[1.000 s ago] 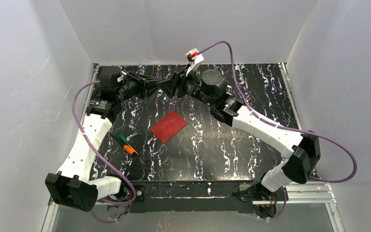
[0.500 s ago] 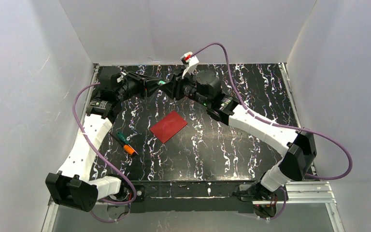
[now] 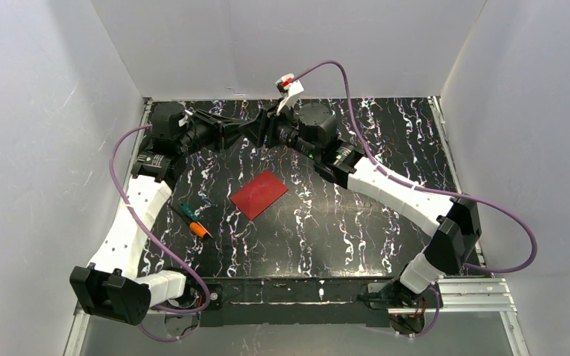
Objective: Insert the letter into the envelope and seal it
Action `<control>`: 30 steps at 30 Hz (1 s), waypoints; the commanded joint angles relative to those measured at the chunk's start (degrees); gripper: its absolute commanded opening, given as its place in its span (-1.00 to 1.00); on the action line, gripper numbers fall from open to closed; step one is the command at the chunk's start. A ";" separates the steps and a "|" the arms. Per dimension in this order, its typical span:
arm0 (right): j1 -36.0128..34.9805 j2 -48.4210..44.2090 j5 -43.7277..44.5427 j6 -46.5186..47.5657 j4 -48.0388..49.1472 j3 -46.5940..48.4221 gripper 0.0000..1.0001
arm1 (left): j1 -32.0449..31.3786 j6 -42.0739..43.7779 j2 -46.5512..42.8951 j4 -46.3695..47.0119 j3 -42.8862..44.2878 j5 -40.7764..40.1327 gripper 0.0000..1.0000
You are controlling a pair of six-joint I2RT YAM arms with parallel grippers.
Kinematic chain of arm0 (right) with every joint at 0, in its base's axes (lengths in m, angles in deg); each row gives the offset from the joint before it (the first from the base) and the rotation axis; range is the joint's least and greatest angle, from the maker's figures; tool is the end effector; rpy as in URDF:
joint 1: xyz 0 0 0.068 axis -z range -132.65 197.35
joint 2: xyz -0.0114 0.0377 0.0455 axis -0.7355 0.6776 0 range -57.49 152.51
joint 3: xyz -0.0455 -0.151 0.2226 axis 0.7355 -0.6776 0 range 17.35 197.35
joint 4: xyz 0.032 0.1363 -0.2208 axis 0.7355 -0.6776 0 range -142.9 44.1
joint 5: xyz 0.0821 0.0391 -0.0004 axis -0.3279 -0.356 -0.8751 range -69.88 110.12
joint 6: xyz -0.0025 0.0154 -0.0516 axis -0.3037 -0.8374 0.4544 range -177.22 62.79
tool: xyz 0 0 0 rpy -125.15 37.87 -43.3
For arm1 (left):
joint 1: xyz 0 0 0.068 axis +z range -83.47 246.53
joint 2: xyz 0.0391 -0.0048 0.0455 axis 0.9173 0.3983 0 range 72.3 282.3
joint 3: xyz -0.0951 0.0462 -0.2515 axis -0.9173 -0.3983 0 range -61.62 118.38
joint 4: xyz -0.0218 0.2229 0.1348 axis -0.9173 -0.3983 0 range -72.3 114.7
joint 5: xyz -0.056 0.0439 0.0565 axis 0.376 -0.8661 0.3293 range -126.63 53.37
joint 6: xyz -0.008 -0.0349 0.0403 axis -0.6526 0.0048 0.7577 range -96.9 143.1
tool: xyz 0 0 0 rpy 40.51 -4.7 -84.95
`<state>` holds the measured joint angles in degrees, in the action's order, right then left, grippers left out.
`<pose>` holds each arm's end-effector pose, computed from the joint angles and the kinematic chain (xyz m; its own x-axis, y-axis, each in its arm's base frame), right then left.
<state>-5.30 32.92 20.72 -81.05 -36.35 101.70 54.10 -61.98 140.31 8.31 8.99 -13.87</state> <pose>0.2316 0.3029 0.4179 -0.2849 0.2928 -0.9128 -0.7363 0.5429 0.4039 0.2576 -0.0708 0.4039 -0.5832 -0.8122 0.0086 -0.1834 0.1214 -0.9755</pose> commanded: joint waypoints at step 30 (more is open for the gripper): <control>8.86 -3.56 -25.61 -6.87 0.63 3.79 -0.92 | 4.69 44.87 -0.66 13.46 4.83 31.50 0.77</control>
<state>-0.16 33.81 7.30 -84.50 -39.55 105.42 58.35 -33.43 141.77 19.05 11.26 1.34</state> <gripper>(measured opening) 0.318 0.875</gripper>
